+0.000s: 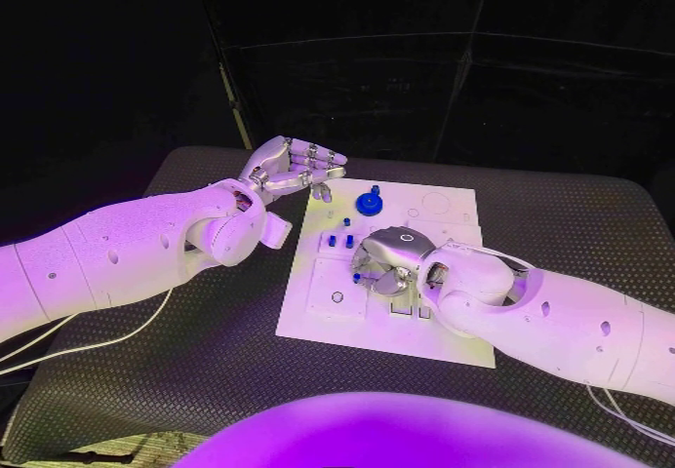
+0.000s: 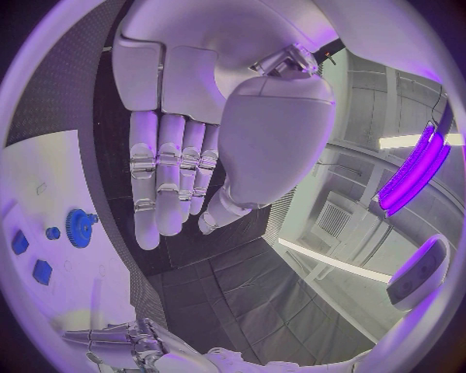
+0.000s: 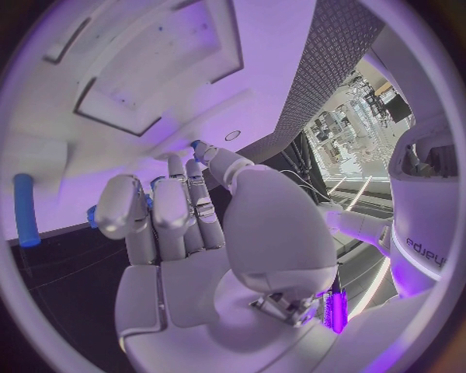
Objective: Assemble the parts on the task board
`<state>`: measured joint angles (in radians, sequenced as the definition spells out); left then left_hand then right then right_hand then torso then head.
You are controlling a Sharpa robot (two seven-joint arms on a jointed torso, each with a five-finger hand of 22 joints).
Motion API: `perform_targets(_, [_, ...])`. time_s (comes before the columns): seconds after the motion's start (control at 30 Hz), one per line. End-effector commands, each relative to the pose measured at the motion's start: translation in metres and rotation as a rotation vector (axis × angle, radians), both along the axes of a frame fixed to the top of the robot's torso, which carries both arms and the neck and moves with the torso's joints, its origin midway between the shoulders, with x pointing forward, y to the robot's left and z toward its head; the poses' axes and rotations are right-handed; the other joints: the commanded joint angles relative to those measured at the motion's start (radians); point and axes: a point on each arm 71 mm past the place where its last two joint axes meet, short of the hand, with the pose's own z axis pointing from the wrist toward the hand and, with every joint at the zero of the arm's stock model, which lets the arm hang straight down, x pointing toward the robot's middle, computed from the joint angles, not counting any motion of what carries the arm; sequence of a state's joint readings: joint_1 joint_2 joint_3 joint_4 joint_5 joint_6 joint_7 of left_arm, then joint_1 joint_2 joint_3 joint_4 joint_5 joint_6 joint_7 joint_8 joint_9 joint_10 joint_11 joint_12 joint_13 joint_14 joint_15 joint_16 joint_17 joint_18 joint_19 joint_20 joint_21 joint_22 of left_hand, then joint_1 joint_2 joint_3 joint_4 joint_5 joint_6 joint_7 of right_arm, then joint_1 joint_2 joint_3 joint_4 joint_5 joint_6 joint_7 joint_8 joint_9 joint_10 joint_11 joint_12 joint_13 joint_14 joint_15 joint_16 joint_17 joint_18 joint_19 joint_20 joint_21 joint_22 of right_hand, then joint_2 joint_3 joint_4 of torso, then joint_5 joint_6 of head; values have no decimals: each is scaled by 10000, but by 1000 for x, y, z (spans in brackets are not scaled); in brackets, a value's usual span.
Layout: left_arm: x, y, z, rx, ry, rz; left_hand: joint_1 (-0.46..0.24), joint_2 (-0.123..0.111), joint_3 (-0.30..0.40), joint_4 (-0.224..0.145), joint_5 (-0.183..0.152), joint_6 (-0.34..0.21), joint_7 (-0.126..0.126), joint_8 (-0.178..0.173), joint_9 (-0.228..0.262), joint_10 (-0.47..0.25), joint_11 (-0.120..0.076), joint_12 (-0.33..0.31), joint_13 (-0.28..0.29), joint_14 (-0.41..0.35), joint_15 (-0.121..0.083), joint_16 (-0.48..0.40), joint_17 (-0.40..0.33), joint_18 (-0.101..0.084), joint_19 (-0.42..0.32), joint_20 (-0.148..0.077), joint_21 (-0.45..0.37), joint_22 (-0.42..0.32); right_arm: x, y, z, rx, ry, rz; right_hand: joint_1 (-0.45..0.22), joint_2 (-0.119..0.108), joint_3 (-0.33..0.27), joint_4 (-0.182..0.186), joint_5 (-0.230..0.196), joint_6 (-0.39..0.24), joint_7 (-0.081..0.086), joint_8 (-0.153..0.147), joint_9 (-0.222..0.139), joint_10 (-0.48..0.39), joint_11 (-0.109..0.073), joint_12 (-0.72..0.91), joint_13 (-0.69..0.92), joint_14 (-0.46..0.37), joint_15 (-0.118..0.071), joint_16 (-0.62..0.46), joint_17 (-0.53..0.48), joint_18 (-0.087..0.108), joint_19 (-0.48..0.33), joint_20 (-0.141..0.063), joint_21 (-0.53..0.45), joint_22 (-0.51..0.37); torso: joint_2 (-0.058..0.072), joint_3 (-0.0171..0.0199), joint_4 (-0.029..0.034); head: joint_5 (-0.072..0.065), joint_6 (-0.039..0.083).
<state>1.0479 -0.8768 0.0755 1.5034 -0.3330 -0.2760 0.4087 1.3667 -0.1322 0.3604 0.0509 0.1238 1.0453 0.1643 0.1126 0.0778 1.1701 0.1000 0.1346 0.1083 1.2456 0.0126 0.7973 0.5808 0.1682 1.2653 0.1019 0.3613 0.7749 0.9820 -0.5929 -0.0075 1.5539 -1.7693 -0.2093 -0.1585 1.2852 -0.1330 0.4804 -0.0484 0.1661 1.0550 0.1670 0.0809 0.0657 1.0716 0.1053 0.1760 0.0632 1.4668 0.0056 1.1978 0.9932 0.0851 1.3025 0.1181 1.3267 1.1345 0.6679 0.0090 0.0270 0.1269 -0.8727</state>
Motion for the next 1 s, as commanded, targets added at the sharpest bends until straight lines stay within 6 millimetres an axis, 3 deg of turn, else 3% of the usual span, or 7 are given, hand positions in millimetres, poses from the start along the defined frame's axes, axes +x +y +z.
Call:
perform_targets(0.03, [0,-1,1,-94,-7,-113,-17,85,-31,-17,29,-27,65,-66,-15,-59,-19,-47,10,-41,-5,-34,-15,122,-5,65,-62,-9,-2,-3,7,814,-312,80,-39,-126,-103,-6,96,-43,-29,-42,10,-100,-22,3,15,24,96,-51,-42,139,-101,18,-56,-40,3,4,-8,-7,1])
perform_targets(0.4, [1,0,1,-198,65,-75,-49,107,-47,10,26,-29,78,-71,-17,-62,-9,-44,13,-45,4,-35,-17,121,-2,73,-79,-24,-14,-34,24,2367,-130,-218,-79,-227,-278,29,271,-265,-55,-150,-6,-176,-38,100,31,16,85,-74,-105,153,-126,23,-103,-97,-7,4,-23,-88,1])
perform_targets(0.6, [1,0,0,-246,75,-149,-53,111,-51,14,26,-31,78,-74,-17,-65,-8,-44,14,-46,6,-35,-17,121,-2,75,-83,-28,0,-64,40,2578,225,-1339,-59,-276,-439,37,309,-477,-88,-180,-9,-426,-40,111,18,17,89,-80,-144,168,-156,18,-153,-166,-7,0,-14,-254,1])
perform_targets(0.73, [1,-1,0,-268,84,-199,-53,111,-51,14,26,-31,78,-74,-17,-65,-8,-44,14,-46,6,-35,-17,121,-2,75,-83,-28,11,-84,47,2309,213,-2032,-12,-314,-758,49,298,-813,-191,-179,-6,-782,-27,161,24,0,93,-130,-260,188,-210,23,-236,-281,4,20,-18,-339,1])
perform_targets(1.0, [2,-1,-1,-279,104,-234,-80,116,-70,33,22,-36,76,-79,-19,-72,-5,-44,16,-51,12,-37,-18,121,0,81,-96,-41,21,-111,46,877,-26,-2564,151,-249,-1494,125,-132,-1215,-516,-171,6,-1293,32,398,44,-60,141,-285,-553,229,-331,70,-412,-504,20,4,-18,-504,1])
